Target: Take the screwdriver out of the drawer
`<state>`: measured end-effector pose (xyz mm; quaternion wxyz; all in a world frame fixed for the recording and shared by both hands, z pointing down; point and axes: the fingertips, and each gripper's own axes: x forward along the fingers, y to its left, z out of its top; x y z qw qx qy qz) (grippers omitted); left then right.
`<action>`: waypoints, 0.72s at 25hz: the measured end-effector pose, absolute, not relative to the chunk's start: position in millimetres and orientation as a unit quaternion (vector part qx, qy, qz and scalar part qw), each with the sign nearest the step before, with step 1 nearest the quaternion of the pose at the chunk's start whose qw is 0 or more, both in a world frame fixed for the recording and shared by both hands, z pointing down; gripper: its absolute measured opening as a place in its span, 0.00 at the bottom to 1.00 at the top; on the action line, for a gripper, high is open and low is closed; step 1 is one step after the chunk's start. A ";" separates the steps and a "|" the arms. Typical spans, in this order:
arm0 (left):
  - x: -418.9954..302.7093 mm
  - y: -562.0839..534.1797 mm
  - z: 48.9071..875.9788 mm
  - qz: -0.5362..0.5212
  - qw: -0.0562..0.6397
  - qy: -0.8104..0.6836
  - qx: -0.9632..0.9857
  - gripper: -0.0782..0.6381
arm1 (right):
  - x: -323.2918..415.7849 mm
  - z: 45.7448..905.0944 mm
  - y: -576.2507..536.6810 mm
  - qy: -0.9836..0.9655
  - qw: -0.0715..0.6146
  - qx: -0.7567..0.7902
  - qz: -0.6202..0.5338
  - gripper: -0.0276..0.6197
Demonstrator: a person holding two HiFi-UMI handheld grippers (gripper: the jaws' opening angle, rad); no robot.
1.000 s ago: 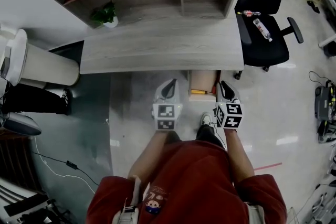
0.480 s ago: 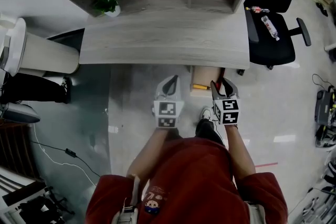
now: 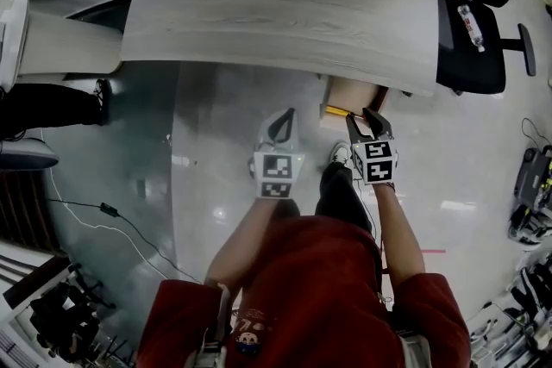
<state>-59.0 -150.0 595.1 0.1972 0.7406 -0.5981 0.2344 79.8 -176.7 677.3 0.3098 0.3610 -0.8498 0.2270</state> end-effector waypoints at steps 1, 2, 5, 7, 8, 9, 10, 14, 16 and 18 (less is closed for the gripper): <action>-61.6 -146.7 603.7 0.237 0.205 -0.598 0.737 0.10 | 76.6 687.3 -174.9 -0.850 0.319 0.352 0.229 0.29; -63.8 -143.6 612.3 0.240 0.211 -0.598 0.735 0.10 | 73.6 697.6 -173.3 -0.849 0.328 0.343 0.230 0.29; -68.7 -140.5 639.8 0.248 0.219 -0.595 0.733 0.10 | 64.3 730.2 -174.6 -0.849 0.349 0.321 0.232 0.29; -71.3 -139.5 660.3 0.253 0.223 -0.593 0.731 0.10 | 58.4 752.7 -176.5 -0.850 0.358 0.309 0.233 0.29; -72.9 -137.0 670.7 0.255 0.228 -0.593 0.729 0.10 | 55.5 763.3 -174.3 -0.849 0.363 0.302 0.237 0.29; -73.9 -132.8 680.3 0.259 0.235 -0.593 0.726 0.10 | 53.1 772.0 -169.2 -0.847 0.370 0.294 0.243 0.29; -73.8 -127.6 688.4 0.263 0.245 -0.590 0.723 0.10 | 51.4 778.5 -162.0 -0.844 0.380 0.285 0.249 0.29; -82.3 -125.7 715.8 0.269 0.262 -0.579 0.724 0.10 | 35.2 801.6 -155.2 -0.839 0.413 0.258 0.241 0.29; -86.6 -126.9 736.4 0.270 0.268 -0.578 0.722 0.10 | 30.4 821.6 -158.6 -0.838 0.421 0.253 0.237 0.29; -84.1 -122.5 757.0 0.273 0.278 -0.576 0.719 0.10 | 33.6 843.8 -157.2 -0.835 0.431 0.248 0.237 0.29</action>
